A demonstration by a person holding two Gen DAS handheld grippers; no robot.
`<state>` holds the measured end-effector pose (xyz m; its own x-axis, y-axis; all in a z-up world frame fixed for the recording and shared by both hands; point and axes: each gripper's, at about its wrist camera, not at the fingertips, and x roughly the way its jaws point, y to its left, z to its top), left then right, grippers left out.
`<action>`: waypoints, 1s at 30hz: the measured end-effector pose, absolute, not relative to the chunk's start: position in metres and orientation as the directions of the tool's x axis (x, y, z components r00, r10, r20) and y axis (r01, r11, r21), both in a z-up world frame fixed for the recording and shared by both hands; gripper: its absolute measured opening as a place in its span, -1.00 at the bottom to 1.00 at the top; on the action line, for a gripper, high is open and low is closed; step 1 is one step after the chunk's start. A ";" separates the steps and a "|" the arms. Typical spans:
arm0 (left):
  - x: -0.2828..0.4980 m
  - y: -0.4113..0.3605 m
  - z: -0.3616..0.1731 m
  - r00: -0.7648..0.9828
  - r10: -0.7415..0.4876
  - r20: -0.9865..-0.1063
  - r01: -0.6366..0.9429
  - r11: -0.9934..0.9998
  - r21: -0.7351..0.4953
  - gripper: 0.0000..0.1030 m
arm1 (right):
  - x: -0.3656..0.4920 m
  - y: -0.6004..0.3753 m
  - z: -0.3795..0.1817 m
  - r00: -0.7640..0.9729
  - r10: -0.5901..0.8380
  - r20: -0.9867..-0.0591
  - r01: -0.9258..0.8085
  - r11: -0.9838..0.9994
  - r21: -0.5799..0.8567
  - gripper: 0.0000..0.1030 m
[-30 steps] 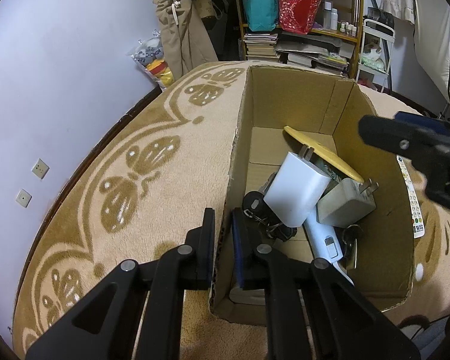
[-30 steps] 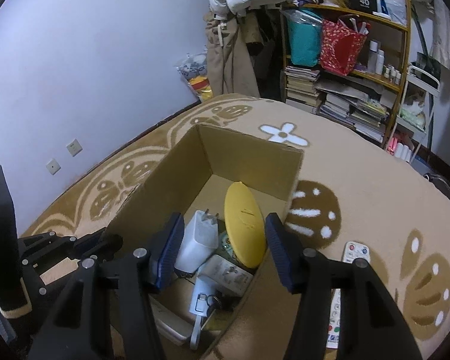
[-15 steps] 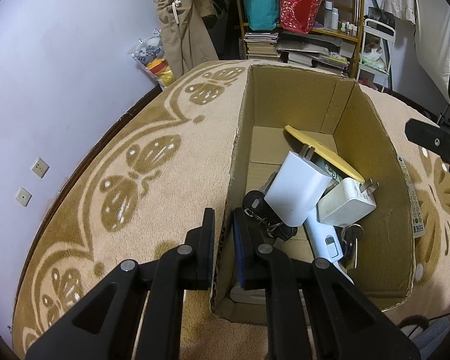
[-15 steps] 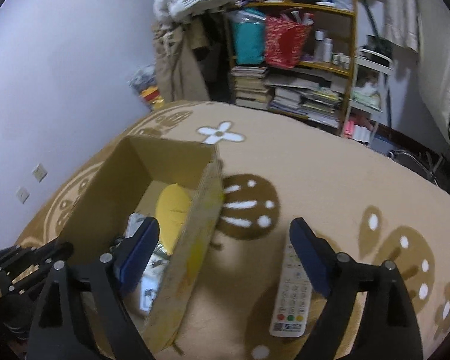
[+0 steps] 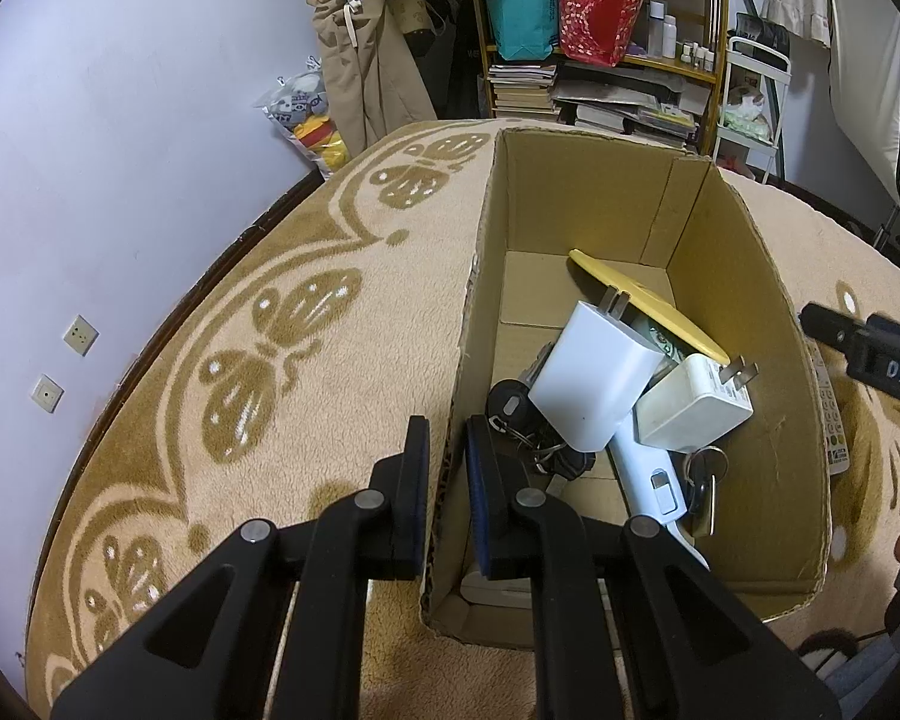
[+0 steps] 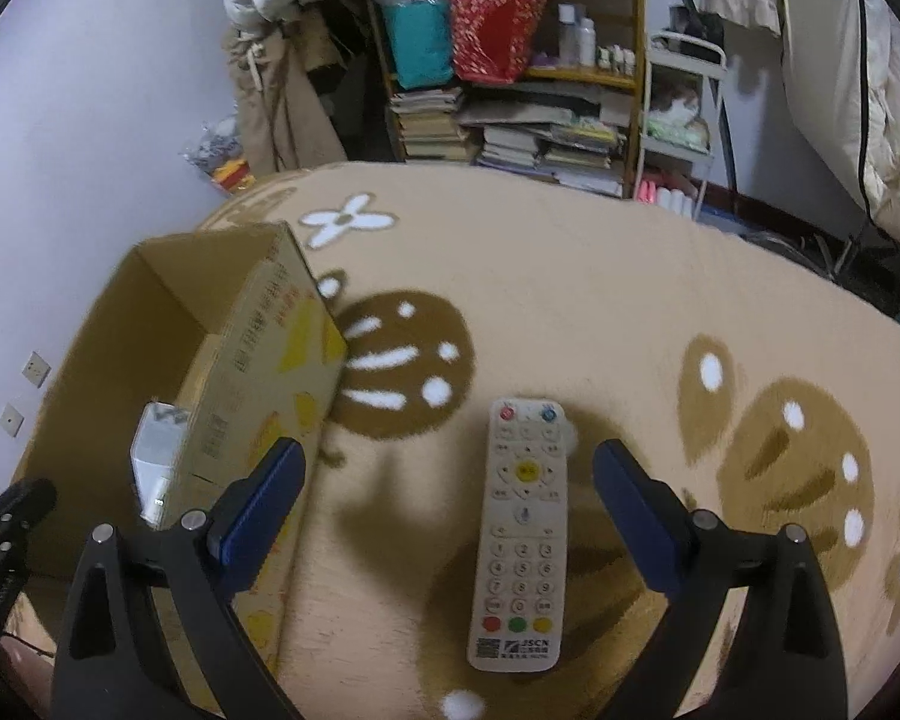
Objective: Organize rigid objects
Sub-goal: 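Move the right tool back and grasp the white TV remote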
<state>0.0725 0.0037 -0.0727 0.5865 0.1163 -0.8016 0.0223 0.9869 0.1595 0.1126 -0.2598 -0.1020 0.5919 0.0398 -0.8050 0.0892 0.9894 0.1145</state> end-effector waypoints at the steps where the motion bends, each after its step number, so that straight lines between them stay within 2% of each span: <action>1: 0.073 0.004 -0.073 0.587 0.116 -0.802 0.022 0.987 0.160 -0.76 | 0.113 -0.262 -0.106 0.584 0.039 -0.811 0.096 0.989 0.116 0.97; 11: 0.073 0.004 -0.072 0.586 0.116 -0.802 0.023 0.987 0.160 -0.76 | 0.113 -0.282 -0.142 0.457 0.025 -0.889 0.185 0.975 0.123 0.97; 17: 0.072 0.004 -0.074 0.587 0.116 -0.802 0.022 0.987 0.159 -0.76 | 0.113 -0.275 -0.155 0.416 0.016 -0.909 0.172 0.980 0.096 0.92; 19: 0.072 0.005 -0.074 0.586 0.116 -0.802 0.022 0.987 0.159 -0.76 | 0.114 -0.273 -0.161 0.395 0.005 -0.918 0.172 0.982 0.079 0.67; 20: 0.071 0.004 -0.074 0.586 0.116 -0.802 0.022 0.987 0.159 -0.76 | 0.114 -0.271 -0.166 0.378 -0.003 -0.926 0.174 0.982 0.068 0.61; 24: 0.072 0.005 -0.073 0.586 0.116 -0.802 0.022 0.987 0.159 -0.76 | 0.112 -0.270 -0.167 0.395 -0.011 -0.919 0.175 0.983 0.064 0.54; 26: 0.071 0.004 -0.074 0.586 0.118 -0.801 0.021 0.987 0.161 -0.76 | 0.110 -0.270 -0.165 0.418 -0.020 -0.908 0.179 0.982 0.060 0.21; 27: 0.072 0.005 -0.074 0.586 0.119 -0.801 0.022 0.987 0.162 -0.76 | 0.110 -0.270 -0.164 0.420 -0.032 -0.907 0.187 0.981 0.052 -0.08; 28: 0.071 0.004 -0.074 0.587 0.121 -0.801 0.022 0.986 0.165 -0.76 | 0.109 -0.271 -0.163 0.422 -0.035 -0.906 0.193 0.980 0.052 -0.14; 30: 0.071 0.005 -0.074 0.586 0.120 -0.801 0.022 0.986 0.164 -0.76 | 0.108 -0.273 -0.161 0.427 -0.021 -0.904 0.210 0.975 0.077 -0.14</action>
<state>0.0714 0.0047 -0.0742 0.5861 0.1202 -0.8013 0.0218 0.9862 0.1639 0.1080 -0.2727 -0.1608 0.4272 -0.0208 -0.9039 0.2098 0.9747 0.0768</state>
